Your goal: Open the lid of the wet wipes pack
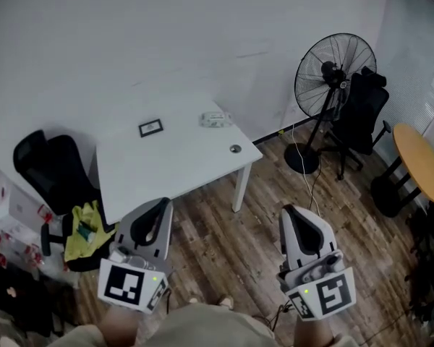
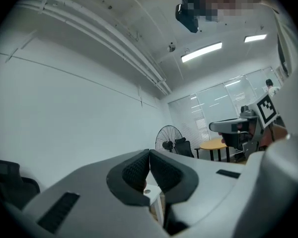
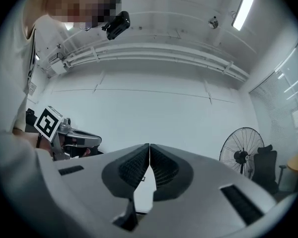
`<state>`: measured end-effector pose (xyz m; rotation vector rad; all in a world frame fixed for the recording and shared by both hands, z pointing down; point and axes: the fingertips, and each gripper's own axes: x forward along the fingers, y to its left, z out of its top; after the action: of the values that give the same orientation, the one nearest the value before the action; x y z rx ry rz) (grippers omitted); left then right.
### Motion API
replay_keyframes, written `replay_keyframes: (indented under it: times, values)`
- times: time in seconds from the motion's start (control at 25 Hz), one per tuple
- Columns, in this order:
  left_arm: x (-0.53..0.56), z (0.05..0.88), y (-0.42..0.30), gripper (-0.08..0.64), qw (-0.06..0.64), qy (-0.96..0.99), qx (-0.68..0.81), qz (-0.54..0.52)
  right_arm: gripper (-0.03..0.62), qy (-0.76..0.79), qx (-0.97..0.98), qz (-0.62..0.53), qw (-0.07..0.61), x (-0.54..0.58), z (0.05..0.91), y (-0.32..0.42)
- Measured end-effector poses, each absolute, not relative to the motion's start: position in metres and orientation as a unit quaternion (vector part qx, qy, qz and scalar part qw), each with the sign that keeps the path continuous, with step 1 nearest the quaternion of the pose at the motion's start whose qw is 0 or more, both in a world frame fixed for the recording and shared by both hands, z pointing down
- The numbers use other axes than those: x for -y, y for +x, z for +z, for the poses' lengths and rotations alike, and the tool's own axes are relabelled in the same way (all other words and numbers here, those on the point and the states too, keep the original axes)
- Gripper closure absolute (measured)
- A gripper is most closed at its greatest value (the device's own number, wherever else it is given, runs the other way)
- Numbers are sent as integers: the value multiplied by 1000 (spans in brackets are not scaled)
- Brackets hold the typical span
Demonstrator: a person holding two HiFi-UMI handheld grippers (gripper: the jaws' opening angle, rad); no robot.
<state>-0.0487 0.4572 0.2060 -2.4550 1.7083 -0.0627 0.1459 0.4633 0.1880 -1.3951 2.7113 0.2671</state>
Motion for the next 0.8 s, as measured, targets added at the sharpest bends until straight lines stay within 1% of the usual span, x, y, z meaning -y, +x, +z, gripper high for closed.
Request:
replay_keyframes:
  times: [0.2,0.32,0.36,0.4,0.44,0.8]
  values:
    - [-460,211,-35,538,78,-817,-570,-26,568,-439,-894,87,19,-471,203,155]
    - [-460,216,-29,538,78,-819,-568,-27,564,-443,-893,78,29,-471,208,164]
    - [-460,218,-28,538,79,-819,-567,-28,514,-445,-892,75,33,-470,210,166]
    - [-458,219,-27,538,81,-820,-567,-28,436,-447,-891,73,34,-468,212,168]
    - [-456,220,-26,538,81,-820,-566,-28,411,-451,-889,72,34,-465,214,170]
    - [-397,231,-29,538,80,-825,-559,-31,405,-454,-888,72,11,-410,227,164]
